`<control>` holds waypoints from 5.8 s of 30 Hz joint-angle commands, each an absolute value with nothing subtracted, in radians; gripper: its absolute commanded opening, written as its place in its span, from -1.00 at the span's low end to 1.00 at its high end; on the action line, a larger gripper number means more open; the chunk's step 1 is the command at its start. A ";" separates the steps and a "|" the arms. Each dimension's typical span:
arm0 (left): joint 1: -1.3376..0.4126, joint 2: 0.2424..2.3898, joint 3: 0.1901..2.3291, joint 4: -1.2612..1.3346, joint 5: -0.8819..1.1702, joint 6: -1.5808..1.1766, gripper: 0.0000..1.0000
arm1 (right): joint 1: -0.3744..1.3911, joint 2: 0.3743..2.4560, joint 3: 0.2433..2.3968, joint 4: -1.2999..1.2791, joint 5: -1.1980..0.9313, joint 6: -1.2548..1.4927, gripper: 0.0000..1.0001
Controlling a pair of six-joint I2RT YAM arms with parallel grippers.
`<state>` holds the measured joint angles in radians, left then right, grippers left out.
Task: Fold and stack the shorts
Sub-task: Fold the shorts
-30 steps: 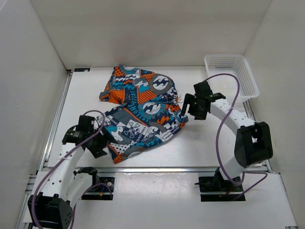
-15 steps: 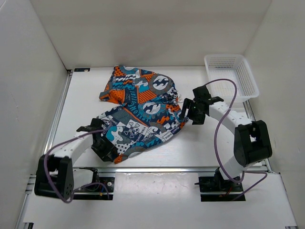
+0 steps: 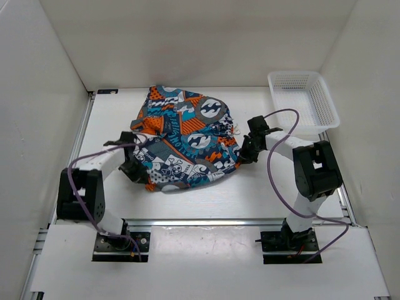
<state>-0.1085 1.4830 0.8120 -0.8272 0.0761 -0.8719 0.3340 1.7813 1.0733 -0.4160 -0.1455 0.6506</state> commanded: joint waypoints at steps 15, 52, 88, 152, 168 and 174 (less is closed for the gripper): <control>-0.006 1.616 1.298 -1.025 -0.143 -0.703 0.01 | 0.514 1.717 1.071 -0.371 0.034 0.907 0.80; 0.061 1.351 0.672 -0.850 -0.061 -1.192 0.17 | 0.416 1.477 0.918 -0.423 0.040 0.790 0.90; 0.031 1.349 0.851 -0.883 -0.100 -1.023 -0.79 | 0.445 1.712 1.095 -0.312 0.020 0.795 -1.00; 0.101 2.301 2.548 -1.039 -0.150 -0.482 -0.79 | 0.279 2.360 2.276 -0.709 -0.009 0.316 -1.00; 0.044 1.739 1.950 -1.037 -0.055 -0.520 -0.79 | 0.270 2.080 1.976 -0.718 -0.152 0.353 -1.00; -0.041 1.380 1.493 -1.037 0.012 -0.604 -0.79 | 0.249 1.858 1.715 -0.718 -0.138 0.353 -1.00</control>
<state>-0.0307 1.4971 1.6360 -1.0195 0.0296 -0.5728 0.2932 1.9682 1.7977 -0.6834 -0.2073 0.3748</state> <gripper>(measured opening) 0.119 0.012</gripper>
